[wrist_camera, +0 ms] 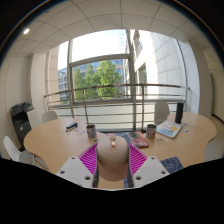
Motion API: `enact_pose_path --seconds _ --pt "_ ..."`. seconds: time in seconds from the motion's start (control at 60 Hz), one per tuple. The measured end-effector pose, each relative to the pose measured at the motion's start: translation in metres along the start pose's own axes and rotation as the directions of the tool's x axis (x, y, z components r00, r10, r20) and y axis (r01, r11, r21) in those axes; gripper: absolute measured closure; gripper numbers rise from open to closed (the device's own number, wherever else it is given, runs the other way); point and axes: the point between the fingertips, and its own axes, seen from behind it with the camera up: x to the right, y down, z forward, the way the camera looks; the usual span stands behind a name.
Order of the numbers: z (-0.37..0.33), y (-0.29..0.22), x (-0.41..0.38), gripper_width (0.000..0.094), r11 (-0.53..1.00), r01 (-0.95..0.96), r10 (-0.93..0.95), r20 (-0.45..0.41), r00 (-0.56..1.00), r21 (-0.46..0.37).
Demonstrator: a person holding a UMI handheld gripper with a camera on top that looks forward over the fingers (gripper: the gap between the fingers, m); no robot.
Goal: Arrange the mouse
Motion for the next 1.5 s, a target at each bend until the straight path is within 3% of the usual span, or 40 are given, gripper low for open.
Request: enact_pose_path --seconds 0.1,0.183,0.267,0.333,0.5,0.55,0.617,0.667,0.733,0.967,1.233,1.5 --pt "0.004 0.025 0.098 0.055 0.999 0.006 -0.008 -0.068 0.998 -0.043" --pt "0.029 0.077 0.15 0.055 0.985 0.006 -0.025 -0.106 0.994 -0.175" --pt "0.04 0.147 0.188 0.0546 0.966 0.007 -0.036 -0.108 0.993 -0.259" --pt "0.04 0.162 0.198 0.0534 0.95 0.026 -0.057 -0.092 0.994 -0.31" --pt "0.038 0.2 0.205 0.0397 0.925 0.038 -0.058 -0.043 0.997 -0.379" --pt "0.033 0.196 0.206 0.0293 0.928 0.05 -0.07 -0.041 0.997 -0.37" --pt "0.023 0.184 0.205 0.008 0.934 0.071 -0.091 -0.041 0.995 -0.35" --pt "0.012 0.175 0.204 0.0111 0.939 0.074 -0.097 -0.05 0.994 -0.336" --pt "-0.01 0.159 0.201 0.0077 0.945 0.062 -0.087 -0.066 0.994 -0.321" --pt "-0.123 0.113 0.182 0.0086 0.966 0.071 -0.105 -0.126 0.986 -0.25" --pt "-0.247 0.102 0.154 0.0087 0.969 0.095 -0.135 -0.164 0.977 -0.229" --pt "-0.292 0.102 0.141 0.0089 0.97 0.1 -0.141 -0.177 0.974 -0.223"
